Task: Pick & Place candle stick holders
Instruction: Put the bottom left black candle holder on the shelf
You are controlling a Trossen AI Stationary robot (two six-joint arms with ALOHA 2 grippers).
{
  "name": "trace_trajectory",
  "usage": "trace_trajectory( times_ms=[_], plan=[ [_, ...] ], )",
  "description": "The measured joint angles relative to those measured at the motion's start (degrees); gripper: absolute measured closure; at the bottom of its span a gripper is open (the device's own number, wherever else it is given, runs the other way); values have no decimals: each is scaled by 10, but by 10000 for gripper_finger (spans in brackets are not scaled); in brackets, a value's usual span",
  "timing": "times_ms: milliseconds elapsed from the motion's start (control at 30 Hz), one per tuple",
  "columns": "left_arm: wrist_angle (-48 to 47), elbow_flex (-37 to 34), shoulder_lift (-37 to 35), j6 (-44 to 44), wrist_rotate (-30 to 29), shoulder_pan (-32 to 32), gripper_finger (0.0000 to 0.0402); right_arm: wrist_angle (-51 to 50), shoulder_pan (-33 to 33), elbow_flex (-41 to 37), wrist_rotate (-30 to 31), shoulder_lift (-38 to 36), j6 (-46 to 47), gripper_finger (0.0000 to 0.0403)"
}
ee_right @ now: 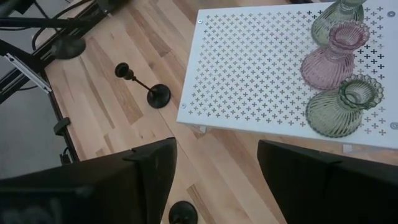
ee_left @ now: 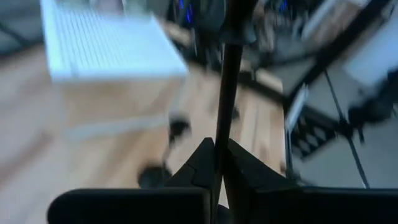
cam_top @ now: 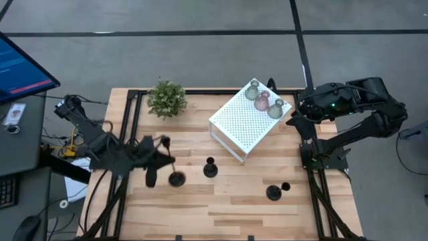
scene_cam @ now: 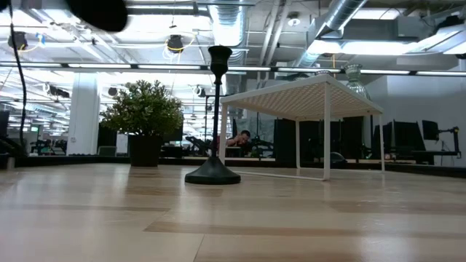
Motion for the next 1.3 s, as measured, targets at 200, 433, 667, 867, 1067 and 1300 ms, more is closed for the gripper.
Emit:
trace_trajectory(
  times_ms=[200,433,667,867,1067,1300],
  plan=[
    [127,44,0,194,-13,102,390,0,0,0,5,0,0,186],
    [261,64,11,340,30,254,390,0,0,0,17,0,0,186],
    [264,120,108,342,208,408,390,0,0,0,17,0,0,186],
    [263,186,212,370,299,465,390,0,0,0,17,0,1,186],
    [255,219,270,404,313,490,390,1,0,0,17,0,2,186],
    [219,219,291,416,319,514,390,2,0,0,17,0,2,186]
  ],
)
